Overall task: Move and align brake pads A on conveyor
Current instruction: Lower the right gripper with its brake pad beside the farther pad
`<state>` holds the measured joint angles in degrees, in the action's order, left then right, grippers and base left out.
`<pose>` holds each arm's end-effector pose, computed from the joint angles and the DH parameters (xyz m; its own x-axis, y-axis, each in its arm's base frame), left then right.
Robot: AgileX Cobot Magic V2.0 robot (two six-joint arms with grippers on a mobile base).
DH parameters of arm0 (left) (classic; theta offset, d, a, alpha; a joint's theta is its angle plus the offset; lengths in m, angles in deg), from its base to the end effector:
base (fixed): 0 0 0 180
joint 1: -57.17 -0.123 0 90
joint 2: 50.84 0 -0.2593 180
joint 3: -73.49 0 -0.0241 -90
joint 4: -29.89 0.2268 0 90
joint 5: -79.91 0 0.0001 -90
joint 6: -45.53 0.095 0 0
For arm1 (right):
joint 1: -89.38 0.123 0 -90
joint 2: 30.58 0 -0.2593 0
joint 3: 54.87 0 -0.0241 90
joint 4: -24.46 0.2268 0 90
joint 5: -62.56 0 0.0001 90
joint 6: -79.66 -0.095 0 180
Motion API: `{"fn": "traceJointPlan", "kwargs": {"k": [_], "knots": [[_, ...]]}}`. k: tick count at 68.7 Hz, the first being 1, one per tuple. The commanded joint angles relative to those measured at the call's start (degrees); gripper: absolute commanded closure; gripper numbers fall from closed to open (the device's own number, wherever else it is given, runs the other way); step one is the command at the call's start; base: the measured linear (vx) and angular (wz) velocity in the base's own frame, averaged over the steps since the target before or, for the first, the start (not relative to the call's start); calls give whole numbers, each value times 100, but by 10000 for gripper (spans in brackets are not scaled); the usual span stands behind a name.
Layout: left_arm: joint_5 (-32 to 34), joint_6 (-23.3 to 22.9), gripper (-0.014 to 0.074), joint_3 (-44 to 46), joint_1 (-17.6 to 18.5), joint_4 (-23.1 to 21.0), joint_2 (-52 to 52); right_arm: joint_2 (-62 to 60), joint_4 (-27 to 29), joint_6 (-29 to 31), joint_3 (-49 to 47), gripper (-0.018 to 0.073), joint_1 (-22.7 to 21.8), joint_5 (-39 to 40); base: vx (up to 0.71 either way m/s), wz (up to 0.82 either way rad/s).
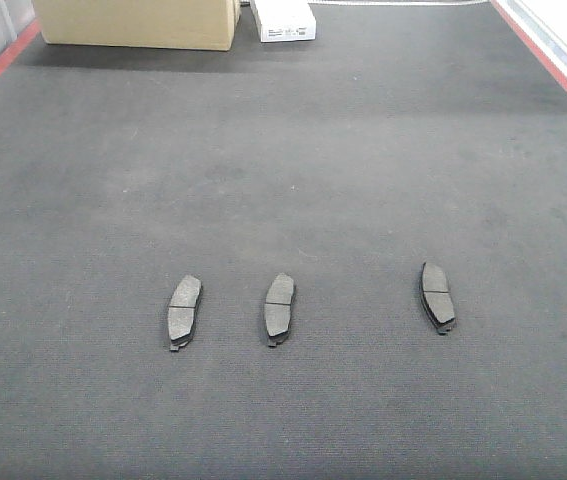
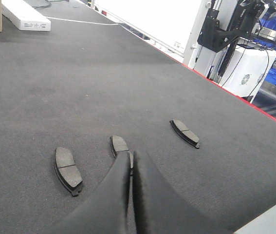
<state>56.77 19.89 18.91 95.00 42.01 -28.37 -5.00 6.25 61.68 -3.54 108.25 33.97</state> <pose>0.0596 -0.0363 0.2803 -0.2659 -0.1088 -0.9578 0.4963 0.8364 -0.2328 0.0733 0.0100 0.2865 -0.2392 -0.0477 -0.9698 -0.1749 0.9846 -0.0053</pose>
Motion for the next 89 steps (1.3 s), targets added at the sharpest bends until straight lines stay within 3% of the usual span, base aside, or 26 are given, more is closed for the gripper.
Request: {"fn": "traceJointPlan", "kwargs": {"k": [1, 13, 28, 58, 75, 89], "knots": [[385, 4, 602, 151, 13, 16, 52, 44, -138, 37, -165, 528, -6, 582, 0, 0], [385, 4, 602, 151, 13, 16, 52, 351, -138, 5, -191, 528, -6, 977, 0, 0], [385, 4, 602, 151, 13, 16, 52, 2322, -45, -61, -814, 526, -6, 942, 0, 0], [385, 4, 602, 151, 13, 16, 52, 6256, 929, -32, -2764, 521, 1, 843, 0, 0], [385, 4, 602, 151, 13, 16, 52, 7777, 1394, 70, -3735, 516, 398, 858, 0, 0], [385, 4, 602, 151, 13, 16, 52, 8653, 1821, 28, -4579, 510, 425, 620, 0, 0]]}}
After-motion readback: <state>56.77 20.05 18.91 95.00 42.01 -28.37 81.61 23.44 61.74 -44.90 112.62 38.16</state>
